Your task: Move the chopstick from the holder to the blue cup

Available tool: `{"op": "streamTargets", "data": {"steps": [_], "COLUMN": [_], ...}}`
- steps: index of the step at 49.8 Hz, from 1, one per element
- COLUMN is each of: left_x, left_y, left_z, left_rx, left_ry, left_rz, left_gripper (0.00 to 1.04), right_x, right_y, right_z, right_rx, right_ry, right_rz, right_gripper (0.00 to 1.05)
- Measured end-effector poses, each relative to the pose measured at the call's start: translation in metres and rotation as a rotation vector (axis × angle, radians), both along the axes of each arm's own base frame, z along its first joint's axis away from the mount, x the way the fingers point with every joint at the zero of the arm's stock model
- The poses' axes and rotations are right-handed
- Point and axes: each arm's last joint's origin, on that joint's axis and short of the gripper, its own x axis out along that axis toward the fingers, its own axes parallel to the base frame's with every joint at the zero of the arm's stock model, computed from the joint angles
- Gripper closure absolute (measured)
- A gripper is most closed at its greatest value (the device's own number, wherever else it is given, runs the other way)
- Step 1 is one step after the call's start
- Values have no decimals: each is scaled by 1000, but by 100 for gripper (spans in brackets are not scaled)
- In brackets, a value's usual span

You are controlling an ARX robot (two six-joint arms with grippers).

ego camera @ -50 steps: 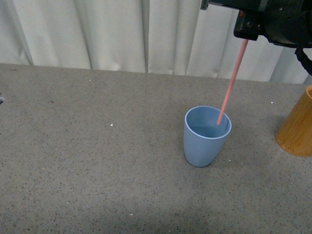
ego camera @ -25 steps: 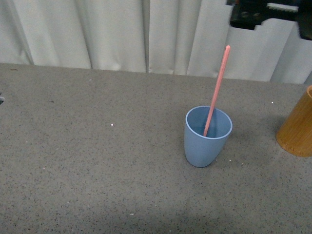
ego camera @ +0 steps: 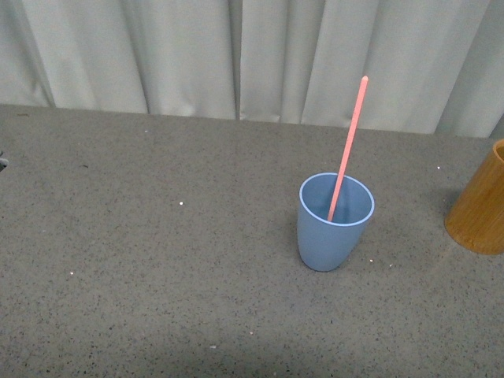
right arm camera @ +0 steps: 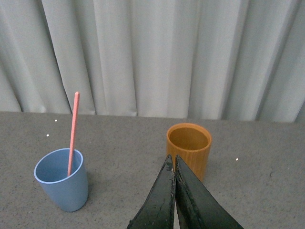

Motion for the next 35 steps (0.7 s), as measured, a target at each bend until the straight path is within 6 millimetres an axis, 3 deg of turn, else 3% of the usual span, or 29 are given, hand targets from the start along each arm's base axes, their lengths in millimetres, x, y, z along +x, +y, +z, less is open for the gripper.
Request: {"op": "streamTargets", "data": {"steps": [17,25,35], "left_x": [0,0,0], "left_y": [0,0,0], "left_z": [0,0,0], "left_rx": [0,0,0], "left_ry": [0,0,0], "left_rz": [-3,-3,-3], "left_gripper": [7,7,7], "right_x": [-3,-3,-3], "right_y": [0,0,0], "right_z": [2,2,2], "right_rx": [0,-1,-1], "right_ry": [-35,-35,-35], "right_rz": [0,0,0], "right_gripper": [104,72,42]}}
